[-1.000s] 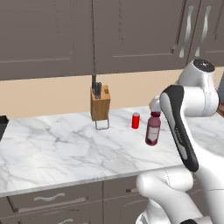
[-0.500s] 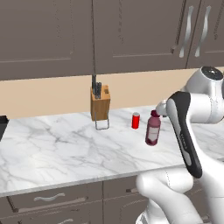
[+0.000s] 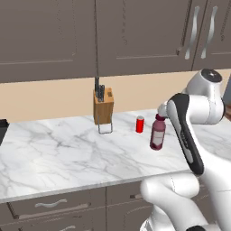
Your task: Move the drinks to the dining counter.
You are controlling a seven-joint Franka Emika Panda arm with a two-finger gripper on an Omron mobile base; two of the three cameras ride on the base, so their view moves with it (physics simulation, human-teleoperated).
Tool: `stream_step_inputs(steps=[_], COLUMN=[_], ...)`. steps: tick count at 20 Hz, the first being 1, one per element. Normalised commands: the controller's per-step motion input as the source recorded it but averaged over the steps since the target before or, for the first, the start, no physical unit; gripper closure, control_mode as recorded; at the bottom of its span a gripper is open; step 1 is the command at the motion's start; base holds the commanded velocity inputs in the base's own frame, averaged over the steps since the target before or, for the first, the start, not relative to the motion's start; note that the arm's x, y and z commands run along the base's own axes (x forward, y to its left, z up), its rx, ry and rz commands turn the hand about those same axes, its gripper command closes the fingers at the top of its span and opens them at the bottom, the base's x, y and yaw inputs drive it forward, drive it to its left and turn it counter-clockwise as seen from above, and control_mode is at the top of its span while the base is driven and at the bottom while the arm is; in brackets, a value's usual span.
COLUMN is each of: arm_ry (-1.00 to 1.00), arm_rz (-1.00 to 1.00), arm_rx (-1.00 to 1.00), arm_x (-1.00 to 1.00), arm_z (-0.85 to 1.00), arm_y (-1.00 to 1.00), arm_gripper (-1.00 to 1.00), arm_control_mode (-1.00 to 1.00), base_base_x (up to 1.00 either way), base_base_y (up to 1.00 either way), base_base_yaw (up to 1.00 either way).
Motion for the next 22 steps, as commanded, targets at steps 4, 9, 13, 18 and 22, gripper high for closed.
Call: stream_step_inputs(steps=[4,9,13,18,22], arm_ry=[0.01,0.0,0.0,0.0,0.0], arm_rz=[0.0,0.0,0.0,0.0,0.0], arm_rx=[0.0,0.0,0.0,0.0,0.0], arm_x=[0.28,0.21,0.11,0.03,0.17], arm_z=[-0.12,-0.13,-0.12,-0.17,-0.24], arm_y=[0.0,0.0,-0.06,-0.05,0.0], arm_gripper=[-1.0,-1.0,-1.0,-1.0,-1.0], arm_control_mode=[-1.0,-1.0,-1.0,-1.0,-1.0], base_base_x=[0.0,0.0,0.0,0.0,0.0], base_base_y=[0.0,0.0,0.0,0.0,0.0], base_base_yaw=[0.0,0.0,0.0,0.0,0.0])
